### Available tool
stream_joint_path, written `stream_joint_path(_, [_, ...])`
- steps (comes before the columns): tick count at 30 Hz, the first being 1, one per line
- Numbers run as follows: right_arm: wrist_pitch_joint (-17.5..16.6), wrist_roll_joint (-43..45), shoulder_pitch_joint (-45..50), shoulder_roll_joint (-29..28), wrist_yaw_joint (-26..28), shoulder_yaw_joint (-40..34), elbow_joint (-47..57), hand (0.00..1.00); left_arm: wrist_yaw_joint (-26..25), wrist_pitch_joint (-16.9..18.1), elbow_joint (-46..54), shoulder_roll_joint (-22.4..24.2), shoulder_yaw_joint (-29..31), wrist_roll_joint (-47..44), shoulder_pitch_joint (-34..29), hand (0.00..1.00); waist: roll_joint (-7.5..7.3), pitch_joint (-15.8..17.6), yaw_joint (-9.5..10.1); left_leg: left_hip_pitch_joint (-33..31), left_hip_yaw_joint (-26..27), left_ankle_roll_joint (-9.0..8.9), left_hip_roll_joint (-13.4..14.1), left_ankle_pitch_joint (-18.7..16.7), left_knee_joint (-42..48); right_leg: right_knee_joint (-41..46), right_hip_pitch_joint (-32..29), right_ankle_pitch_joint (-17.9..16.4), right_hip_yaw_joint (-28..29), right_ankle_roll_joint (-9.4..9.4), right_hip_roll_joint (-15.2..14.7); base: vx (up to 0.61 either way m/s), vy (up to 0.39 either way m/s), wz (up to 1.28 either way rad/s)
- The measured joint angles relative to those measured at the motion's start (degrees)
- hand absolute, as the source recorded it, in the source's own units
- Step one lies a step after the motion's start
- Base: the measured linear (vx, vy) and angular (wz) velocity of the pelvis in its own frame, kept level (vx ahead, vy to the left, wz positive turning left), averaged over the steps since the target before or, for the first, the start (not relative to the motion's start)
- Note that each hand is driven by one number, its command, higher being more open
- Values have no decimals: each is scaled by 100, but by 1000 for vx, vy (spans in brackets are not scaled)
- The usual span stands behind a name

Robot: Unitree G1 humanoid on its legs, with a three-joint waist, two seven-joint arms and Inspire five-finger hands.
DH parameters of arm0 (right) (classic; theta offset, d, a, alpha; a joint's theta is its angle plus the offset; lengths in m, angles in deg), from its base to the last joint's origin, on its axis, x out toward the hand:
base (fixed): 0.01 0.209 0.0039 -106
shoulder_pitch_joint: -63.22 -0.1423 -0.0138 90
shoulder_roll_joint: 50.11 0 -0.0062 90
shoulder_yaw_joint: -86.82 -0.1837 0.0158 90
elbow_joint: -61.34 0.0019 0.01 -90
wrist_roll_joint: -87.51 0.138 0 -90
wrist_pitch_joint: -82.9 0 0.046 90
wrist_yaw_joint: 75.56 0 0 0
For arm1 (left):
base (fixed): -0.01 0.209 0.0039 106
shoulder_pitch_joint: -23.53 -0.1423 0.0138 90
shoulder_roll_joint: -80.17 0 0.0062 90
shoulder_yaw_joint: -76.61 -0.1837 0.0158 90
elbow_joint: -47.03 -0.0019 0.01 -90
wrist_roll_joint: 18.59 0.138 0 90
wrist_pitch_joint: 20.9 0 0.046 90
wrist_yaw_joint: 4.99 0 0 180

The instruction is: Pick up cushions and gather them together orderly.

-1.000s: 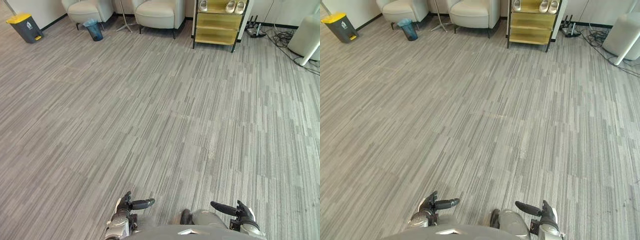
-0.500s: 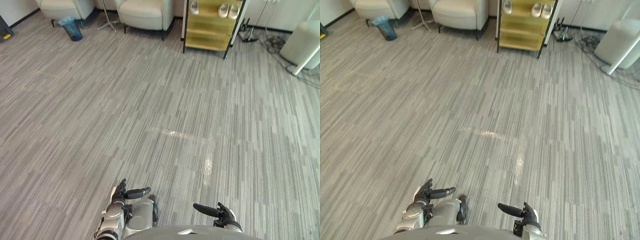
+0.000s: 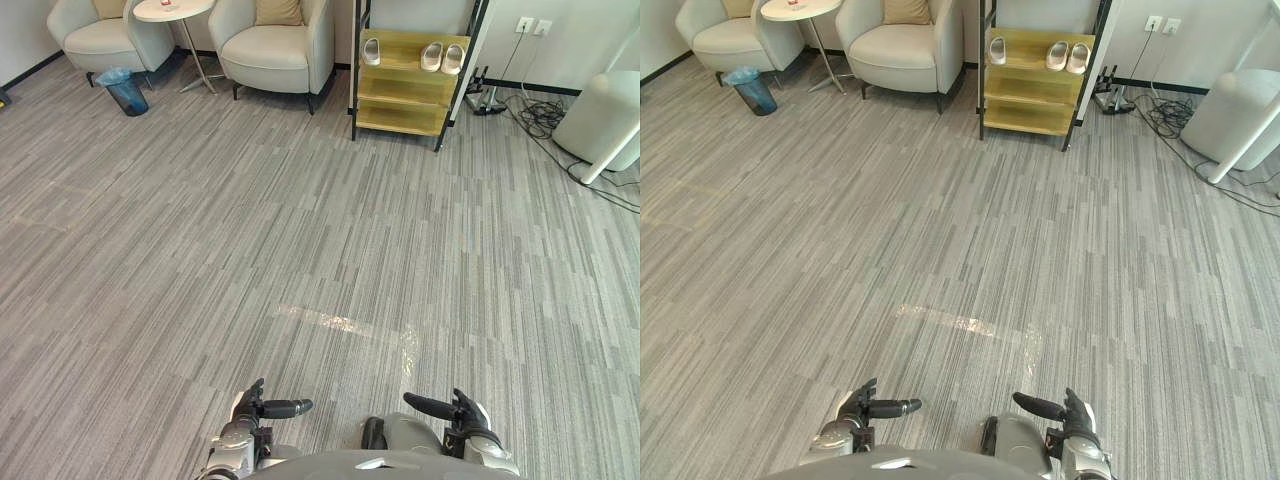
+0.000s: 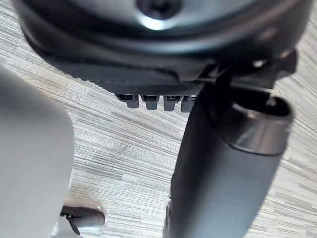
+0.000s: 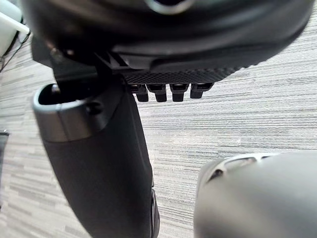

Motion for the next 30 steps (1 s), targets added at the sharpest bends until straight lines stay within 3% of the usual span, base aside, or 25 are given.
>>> stream_joint_path(2, [1, 14, 43, -12, -38, 1, -12, 100, -10, 4, 182, 24, 94, 1, -50, 100, 8, 13, 41, -546, 283, 117, 207, -149, 1074, -333, 502, -4, -22, -10, 72, 275, -117, 13])
stream_joint_path(4, [3, 26, 56, -35, -37, 0, -30, 100, -19, 19, 199, 17, 76, 4, -56, 100, -4, 10, 48, -824, 584, 180, 217, -339, 1024, -610, 859, 11, -9, 15, 63, 254, -19, -3])
stream_joint_path(6, [18, 33, -5, -105, -40, -11, -51, 100, -17, 81, 241, 17, 42, 2, -39, 100, -38, 20, 64, -1051, 784, 206, -31, -447, -344, -908, 1139, 48, 50, 99, -33, 269, 63, -17])
stream_joint_path(8, [38, 34, -21, -146, -43, -15, -52, 100, -12, 79, 281, -11, 38, 4, -16, 100, -102, 51, 75, -1091, 756, 220, -381, -317, -1483, -993, 1245, 39, 80, 186, -199, 275, 140, -13])
stream_joint_path(9, [43, 33, -20, -151, -46, -38, -70, 100, -19, 83, 285, -23, -12, -7, -15, 100, -126, 69, 75, -1085, 557, 232, -762, 389, -2567, -1049, 1332, -8, 113, 321, -338, 373, 222, -28])
stream_joint_path(10, [42, 34, -18, -131, -47, -18, -178, 100, -38, 93, 250, -36, -64, -33, -26, 100, -152, 42, 177, -898, 512, 325, -904, 1073, -2888, -1133, 1407, -58, 277, 510, -395, 382, 183, -21])
stream_joint_path(13, [56, 29, -56, -355, -39, -2, -204, 100, -36, 90, 191, -219, -148, -62, 43, 100, -403, 12, 192, -832, 534, 473, -1138, 951, -2917, -1144, 1470, 17, 330, 631, -643, 257, 102, 4])
stream_joint_path(15, [59, 4, -76, -481, -6, 2, -272, 100, -35, 84, 178, -250, -132, -64, 42, 100, -491, -39, 229, -705, 616, 518, -1188, 609, -2682, -1012, 1574, 98, 604, 747, -744, 252, 147, -4])
stream_joint_path(18, [51, -47, -82, -444, 9, 2, -302, 100, -26, 80, 163, -243, -151, -63, 10, 100, -452, -92, 262, -478, 703, 576, -1217, 394, -2688, -384, 1414, 103, 778, 761, -809, 182, 128, -27])
stream_joint_path(19, [54, -81, -83, -400, 29, -2, -305, 100, -13, 69, 113, -240, -198, -62, 5, 100, -426, -108, 260, -266, 778, 616, -1215, 347, -2820, 626, 993, 121, 902, 794, -901, 157, 120, -24])
stream_joint_path(20, [49, -73, -100, -374, 49, -11, -291, 100, -10, 68, 65, -268, -211, -63, 12, 100, -473, -83, 251, -10, 819, 695, -1276, 298, -3005, 1703, 550, 303, 957, 966, -1063, 164, 82, -20])
stream_joint_path(22, [39, -72, -117, -367, 68, 4, -276, 100, -17, 63, -25, -322, -301, -63, 28, 100, -469, -77, 169, 213, 801, 735, -1280, 210, -3078, 2403, 190, 10, 922, 830, -1192, 163, 41, 2])
stream_joint_path(24, [-2, -77, -115, -358, 88, 92, -254, 100, -25, 70, -56, -422, -411, -58, 22, 100, -473, -94, 154, 454, 783, 700, -1260, 181, -3227, 2145, -167, -310, 768, 713, -1179, 129, -18, 10])
stream_joint_path(26, [-31, -74, -117, -346, 90, 116, -242, 100, -33, 65, -77, -424, -408, -58, 11, 100, -462, -104, 104, 508, 690, 652, -1251, 195, -3277, 1396, -256, -303, 818, 746, -1044, 151, -105, 28])
stream_joint_path(27, [-60, -59, -93, -347, 102, 108, -259, 100, -36, 65, -85, -481, -396, -56, -6, 100, -578, -168, 72, 504, 566, 555, -1350, 165, -3254, 414, -258, 132, 923, 781, -954, 197, -155, 50])
stream_joint_path(30, [-18, -29, -88, -190, 92, -28, -380, 100, -38, 59, -187, -306, -338, -60, -23, 100, -338, -286, 63, 526, 406, 462, -1189, 153, -3354, -1, -25, 215, 783, 715, -739, 188, -153, 23])
